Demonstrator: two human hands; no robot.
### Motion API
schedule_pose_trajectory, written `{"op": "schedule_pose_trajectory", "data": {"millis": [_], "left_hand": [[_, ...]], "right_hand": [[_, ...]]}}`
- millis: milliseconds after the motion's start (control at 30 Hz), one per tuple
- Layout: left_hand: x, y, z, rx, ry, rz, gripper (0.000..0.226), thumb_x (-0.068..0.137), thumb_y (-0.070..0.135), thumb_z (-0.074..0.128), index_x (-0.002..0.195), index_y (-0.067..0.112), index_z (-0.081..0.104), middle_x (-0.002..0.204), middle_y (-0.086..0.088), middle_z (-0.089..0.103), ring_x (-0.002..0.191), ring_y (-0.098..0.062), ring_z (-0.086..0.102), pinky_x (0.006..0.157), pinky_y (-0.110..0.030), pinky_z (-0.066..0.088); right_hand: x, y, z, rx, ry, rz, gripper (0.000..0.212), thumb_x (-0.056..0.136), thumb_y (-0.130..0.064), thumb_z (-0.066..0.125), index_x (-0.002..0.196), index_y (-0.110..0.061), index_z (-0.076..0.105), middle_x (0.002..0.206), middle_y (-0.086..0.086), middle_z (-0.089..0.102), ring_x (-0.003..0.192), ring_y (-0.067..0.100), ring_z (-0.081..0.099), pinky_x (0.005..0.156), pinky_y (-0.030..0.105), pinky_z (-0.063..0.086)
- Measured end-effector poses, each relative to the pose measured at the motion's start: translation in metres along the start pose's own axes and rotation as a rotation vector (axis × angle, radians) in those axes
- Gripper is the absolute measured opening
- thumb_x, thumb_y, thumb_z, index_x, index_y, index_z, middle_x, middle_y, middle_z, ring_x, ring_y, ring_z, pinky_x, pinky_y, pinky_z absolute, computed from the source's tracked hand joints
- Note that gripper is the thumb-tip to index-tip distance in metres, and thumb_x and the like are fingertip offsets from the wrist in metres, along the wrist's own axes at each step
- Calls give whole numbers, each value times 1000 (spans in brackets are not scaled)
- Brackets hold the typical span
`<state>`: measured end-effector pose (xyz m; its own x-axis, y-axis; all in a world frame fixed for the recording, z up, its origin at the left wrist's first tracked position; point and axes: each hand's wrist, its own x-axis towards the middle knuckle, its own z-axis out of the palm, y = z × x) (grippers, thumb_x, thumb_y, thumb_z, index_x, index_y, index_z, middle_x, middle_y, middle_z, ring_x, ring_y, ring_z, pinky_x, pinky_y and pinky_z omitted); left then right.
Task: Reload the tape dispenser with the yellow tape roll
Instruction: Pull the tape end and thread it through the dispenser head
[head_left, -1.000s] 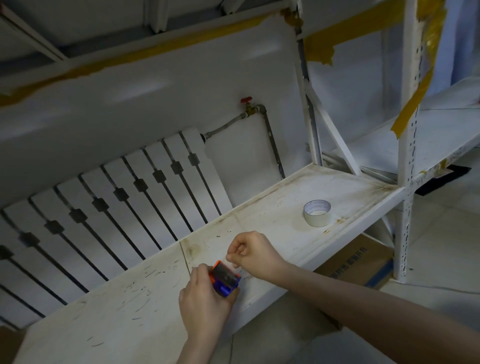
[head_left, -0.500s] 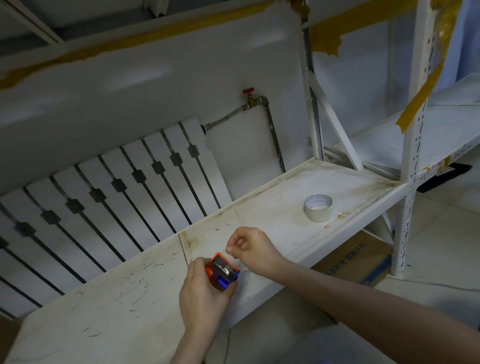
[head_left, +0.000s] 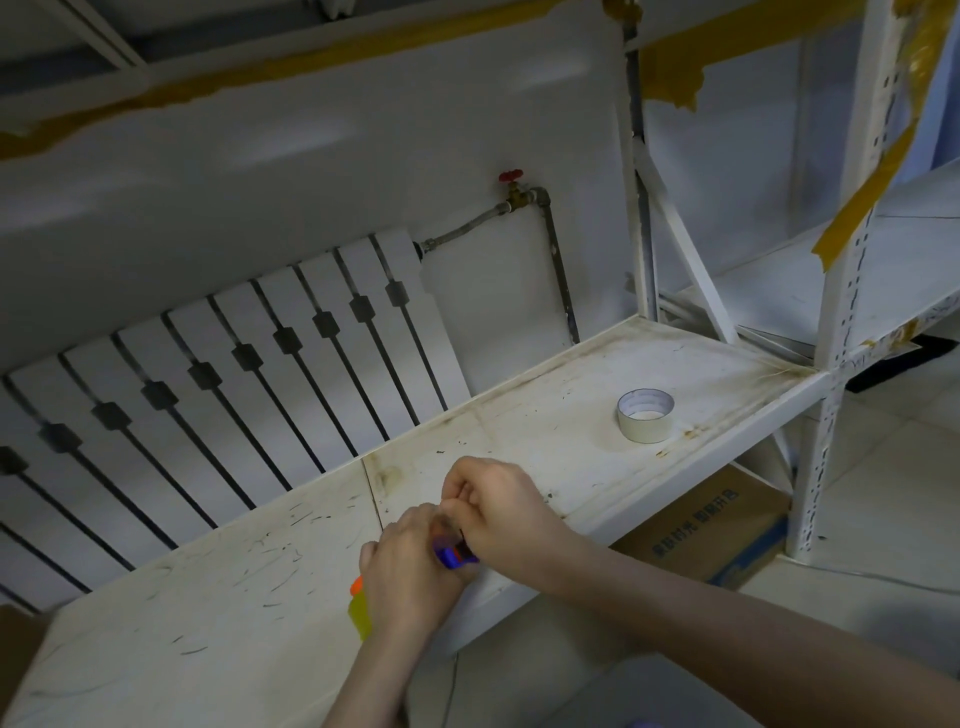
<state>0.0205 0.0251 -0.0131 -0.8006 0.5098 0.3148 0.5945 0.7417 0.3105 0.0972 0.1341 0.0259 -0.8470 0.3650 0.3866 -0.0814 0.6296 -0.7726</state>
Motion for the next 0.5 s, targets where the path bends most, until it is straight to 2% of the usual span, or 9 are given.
{"op": "schedule_pose_trajectory", "data": {"millis": [100, 167, 233, 300, 400, 500], "left_hand": [[-2, -6, -1, -27, 78, 2, 43, 61, 46, 72, 98, 35, 54, 89, 13, 62, 91, -16, 60, 77, -30, 32], [-2, -7, -1, -26, 71, 3, 48, 60, 48, 73, 101, 34, 53, 88, 15, 58, 91, -15, 60, 77, -29, 30], [-1, -5, -2, -17, 58, 5, 50, 60, 49, 73, 102, 34, 50, 88, 17, 53, 91, -14, 59, 78, -28, 28], [1, -5, -1, -8, 45, 6, 52, 60, 50, 74, 103, 33, 49, 93, 16, 56, 93, -14, 59, 79, -28, 29], [3, -7, 0, -7, 25, 13, 53, 60, 50, 74, 103, 33, 48, 96, 15, 58, 94, -14, 58, 81, -29, 29], [8, -5, -1, 2, -14, 46, 51, 60, 51, 74, 101, 37, 48, 92, 19, 54, 92, -12, 57, 80, -28, 29]], "right_hand": [[10, 4, -14, -9, -34, 106, 10, 87, -9, 55, 83, -11, 63, 70, -9, 54, 72, 13, 57, 71, 29, 54], [14, 11, -18, -6, -26, 159, 11, 87, -7, 55, 83, -10, 65, 70, -9, 55, 78, 17, 61, 76, 34, 56], [16, 19, -18, 20, 3, 208, 11, 86, -6, 56, 82, -12, 64, 70, -8, 57, 80, 17, 63, 75, 32, 56], [14, 25, -17, 43, 26, 229, 8, 86, -9, 57, 83, -13, 63, 72, -6, 60, 77, 14, 61, 74, 31, 54], [9, 29, -12, 28, 53, 138, 5, 87, -16, 57, 84, -18, 59, 76, -5, 60, 73, 12, 56, 74, 37, 54], [4, 26, -6, -6, 78, -13, 4, 87, -17, 56, 85, -20, 57, 83, -7, 61, 79, 12, 57, 74, 35, 52]]}}
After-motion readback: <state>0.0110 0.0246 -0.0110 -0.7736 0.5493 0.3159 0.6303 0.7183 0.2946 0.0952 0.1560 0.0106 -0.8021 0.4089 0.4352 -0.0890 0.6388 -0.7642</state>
